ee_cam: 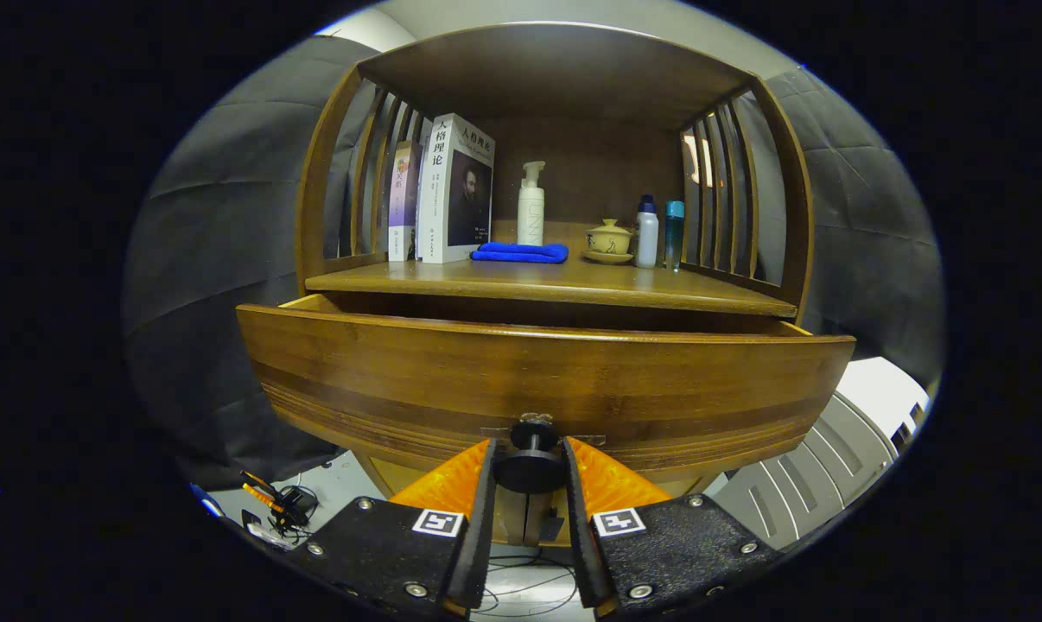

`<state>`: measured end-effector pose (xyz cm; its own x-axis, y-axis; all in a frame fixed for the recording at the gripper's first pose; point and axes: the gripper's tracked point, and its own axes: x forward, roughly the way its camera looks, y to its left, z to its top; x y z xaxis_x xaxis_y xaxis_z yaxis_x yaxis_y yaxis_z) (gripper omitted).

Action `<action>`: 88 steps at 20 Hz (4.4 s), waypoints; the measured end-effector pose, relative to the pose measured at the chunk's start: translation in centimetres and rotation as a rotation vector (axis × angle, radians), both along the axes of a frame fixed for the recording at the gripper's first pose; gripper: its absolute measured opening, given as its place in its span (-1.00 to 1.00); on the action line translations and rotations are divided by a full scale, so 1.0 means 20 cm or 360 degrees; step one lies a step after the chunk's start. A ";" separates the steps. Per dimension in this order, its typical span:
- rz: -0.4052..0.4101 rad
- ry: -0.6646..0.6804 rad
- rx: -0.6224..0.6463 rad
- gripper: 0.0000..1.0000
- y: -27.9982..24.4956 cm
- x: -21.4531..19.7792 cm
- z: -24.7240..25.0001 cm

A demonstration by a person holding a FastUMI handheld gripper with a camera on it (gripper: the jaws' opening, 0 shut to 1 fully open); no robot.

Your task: Pull open the drawer, take out the items inside it, and place them on the countertop above the cabinet.

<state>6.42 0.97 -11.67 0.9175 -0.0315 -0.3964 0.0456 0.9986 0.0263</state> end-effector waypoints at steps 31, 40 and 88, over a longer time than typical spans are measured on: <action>-0.0099 -0.0001 0.0062 0.85 0.01 -0.01 0.50; -0.0192 0.0569 0.0195 0.86 -0.08 0.25 0.13; -0.0139 0.0758 0.0067 -0.10 0.00 0.32 -0.15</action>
<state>12.78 0.97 -14.57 0.6286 -0.0748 -0.7741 0.1457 0.9891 0.0227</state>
